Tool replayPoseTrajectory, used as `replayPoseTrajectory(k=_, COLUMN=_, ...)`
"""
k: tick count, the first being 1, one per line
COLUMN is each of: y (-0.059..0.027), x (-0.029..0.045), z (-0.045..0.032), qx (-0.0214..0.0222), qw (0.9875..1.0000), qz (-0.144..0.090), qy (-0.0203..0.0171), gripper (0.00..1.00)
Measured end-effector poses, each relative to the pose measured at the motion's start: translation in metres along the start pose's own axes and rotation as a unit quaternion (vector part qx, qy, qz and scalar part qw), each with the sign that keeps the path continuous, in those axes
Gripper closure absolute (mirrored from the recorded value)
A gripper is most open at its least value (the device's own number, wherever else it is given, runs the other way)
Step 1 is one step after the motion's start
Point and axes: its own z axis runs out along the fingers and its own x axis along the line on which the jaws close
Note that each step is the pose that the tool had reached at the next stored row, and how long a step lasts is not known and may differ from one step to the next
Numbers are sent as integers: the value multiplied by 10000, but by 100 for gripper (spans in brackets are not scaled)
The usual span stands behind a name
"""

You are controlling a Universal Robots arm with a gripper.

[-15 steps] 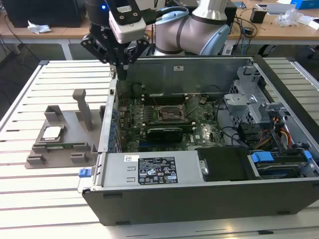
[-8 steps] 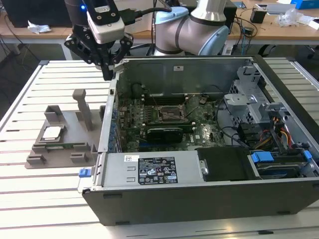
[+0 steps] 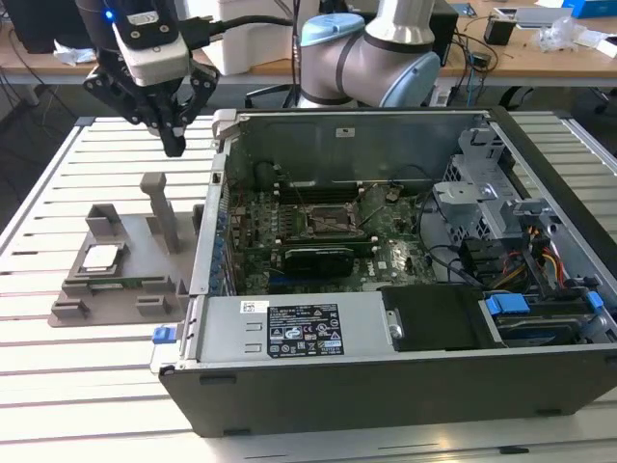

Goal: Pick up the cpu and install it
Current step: 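Reach for the cpu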

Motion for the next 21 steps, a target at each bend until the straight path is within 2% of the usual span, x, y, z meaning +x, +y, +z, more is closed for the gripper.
replayPoseTrajectory(k=3, y=-10, x=133, z=-2, qx=0, qw=10000, qz=1, qy=-1, gripper=89)
replayPoseTrajectory(k=7, y=-20, x=271, z=-5, qx=0, qw=10000, qz=1, qy=0, gripper=89)
replayPoseTrajectory(k=10, y=-33, x=449, z=-8, qx=0, qw=10000, qz=1, qy=0, gripper=89)
replayPoseTrajectory(k=13, y=-42, x=566, z=-10, qx=0, qw=10000, qz=1, qy=0, gripper=89)
replayPoseTrajectory(k=17, y=-51, x=686, z=-12, qx=0, qw=10000, qz=1, qy=0, gripper=89)
replayPoseTrajectory(k=18, y=-57, x=763, z=-13, qx=0, qw=10000, qz=1, qy=0, gripper=89)
replayPoseTrajectory(k=21, y=-66, x=887, z=-16, qx=0, qw=10000, qz=1, qy=0, gripper=89)
